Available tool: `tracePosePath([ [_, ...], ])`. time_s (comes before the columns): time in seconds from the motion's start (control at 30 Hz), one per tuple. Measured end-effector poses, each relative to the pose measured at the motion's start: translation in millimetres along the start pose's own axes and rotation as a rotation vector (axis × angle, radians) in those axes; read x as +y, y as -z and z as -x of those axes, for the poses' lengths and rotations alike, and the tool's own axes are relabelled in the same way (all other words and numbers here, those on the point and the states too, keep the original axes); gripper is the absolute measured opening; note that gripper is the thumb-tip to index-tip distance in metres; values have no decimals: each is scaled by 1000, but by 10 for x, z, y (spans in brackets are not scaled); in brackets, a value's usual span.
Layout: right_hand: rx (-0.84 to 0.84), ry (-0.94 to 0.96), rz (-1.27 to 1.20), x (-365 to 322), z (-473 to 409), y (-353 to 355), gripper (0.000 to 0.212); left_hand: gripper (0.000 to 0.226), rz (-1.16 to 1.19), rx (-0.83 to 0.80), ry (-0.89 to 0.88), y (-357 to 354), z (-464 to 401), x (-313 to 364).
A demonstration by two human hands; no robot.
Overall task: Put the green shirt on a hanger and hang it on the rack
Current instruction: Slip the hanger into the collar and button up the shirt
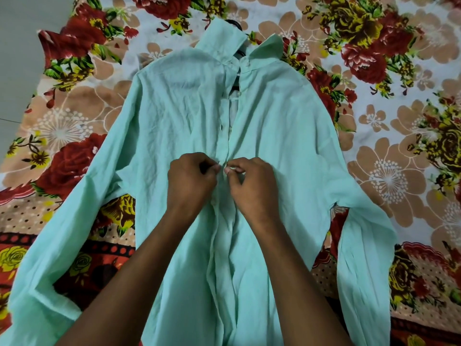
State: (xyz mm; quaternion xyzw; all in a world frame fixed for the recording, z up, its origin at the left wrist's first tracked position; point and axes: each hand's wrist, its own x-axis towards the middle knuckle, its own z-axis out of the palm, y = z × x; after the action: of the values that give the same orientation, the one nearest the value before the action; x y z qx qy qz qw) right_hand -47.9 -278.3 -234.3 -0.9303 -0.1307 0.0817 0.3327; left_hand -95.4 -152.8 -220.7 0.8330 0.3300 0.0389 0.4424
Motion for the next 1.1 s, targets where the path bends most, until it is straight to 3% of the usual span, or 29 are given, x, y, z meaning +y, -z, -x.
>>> tracePosePath([
  [0.2,158,-8,18,-149,-42,-53,24,12,324,-78,248,95,-35,0],
  [0.37,69,34,111,-115,-61,-111,23,13,376,-102,328,115,-92,2],
  [0.5,90,-4,80,-127,-74,-139,7,18,397,-127,367,105,-114,20],
  [0.73,95,-195,-349,-205,-129,-76,4,13,453,-91,362,75,-86,41],
  [0.9,30,-308,-411,-227,-151,-32,5,12,480,-76,317,57,-19,51],
  [1.03,-30,-380,-461,-225,-190,10,4,26,511,-169,255,118,7,57],
  [1.1,-76,-390,-465,-221,-218,32,4,20,496,-171,260,134,-19,51],
])
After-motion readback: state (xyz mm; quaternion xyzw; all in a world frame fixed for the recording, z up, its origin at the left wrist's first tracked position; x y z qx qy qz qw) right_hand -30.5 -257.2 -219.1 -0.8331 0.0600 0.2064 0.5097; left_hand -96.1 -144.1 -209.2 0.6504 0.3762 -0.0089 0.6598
